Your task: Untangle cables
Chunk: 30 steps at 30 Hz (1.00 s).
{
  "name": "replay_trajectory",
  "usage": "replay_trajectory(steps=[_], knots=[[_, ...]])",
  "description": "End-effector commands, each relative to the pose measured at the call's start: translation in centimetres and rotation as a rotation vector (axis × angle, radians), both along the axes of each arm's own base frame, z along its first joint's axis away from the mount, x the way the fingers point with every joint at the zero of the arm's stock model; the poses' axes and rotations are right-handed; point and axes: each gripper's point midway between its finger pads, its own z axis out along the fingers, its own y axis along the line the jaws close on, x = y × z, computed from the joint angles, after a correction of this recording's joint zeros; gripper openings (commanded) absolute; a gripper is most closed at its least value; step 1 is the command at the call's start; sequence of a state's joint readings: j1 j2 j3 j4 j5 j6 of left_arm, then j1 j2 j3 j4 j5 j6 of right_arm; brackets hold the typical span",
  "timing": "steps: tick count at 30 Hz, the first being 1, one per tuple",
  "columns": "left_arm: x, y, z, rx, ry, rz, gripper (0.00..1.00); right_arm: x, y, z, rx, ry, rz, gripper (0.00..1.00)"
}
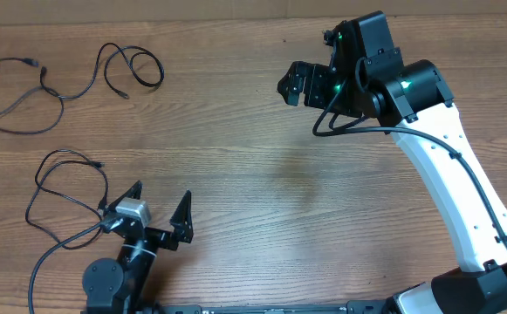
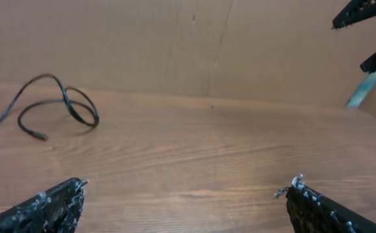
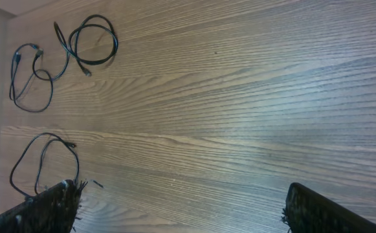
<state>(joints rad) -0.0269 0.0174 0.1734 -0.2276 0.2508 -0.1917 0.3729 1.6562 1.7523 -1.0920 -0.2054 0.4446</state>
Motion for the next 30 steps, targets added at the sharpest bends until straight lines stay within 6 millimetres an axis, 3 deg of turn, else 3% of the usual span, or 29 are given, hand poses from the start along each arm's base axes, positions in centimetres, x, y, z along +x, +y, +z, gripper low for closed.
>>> replay_trajectory(steps=[1,11,30], knots=[[0.5,0.1,-0.8,0.03,-0.036,0.007,1.0,0.3,-0.1,0.6,0.005,-0.019,-0.008,1.0],[1.5,0.6,-3.8,0.036,-0.018,0.052,1.0,0.3,-0.1,0.6,0.005,-0.019,-0.008,1.0],[1.5,0.8,-4.0,0.09,-0.025,0.067,1.0,0.3,-0.1,0.6,0.005,-0.019,-0.008,1.0]])
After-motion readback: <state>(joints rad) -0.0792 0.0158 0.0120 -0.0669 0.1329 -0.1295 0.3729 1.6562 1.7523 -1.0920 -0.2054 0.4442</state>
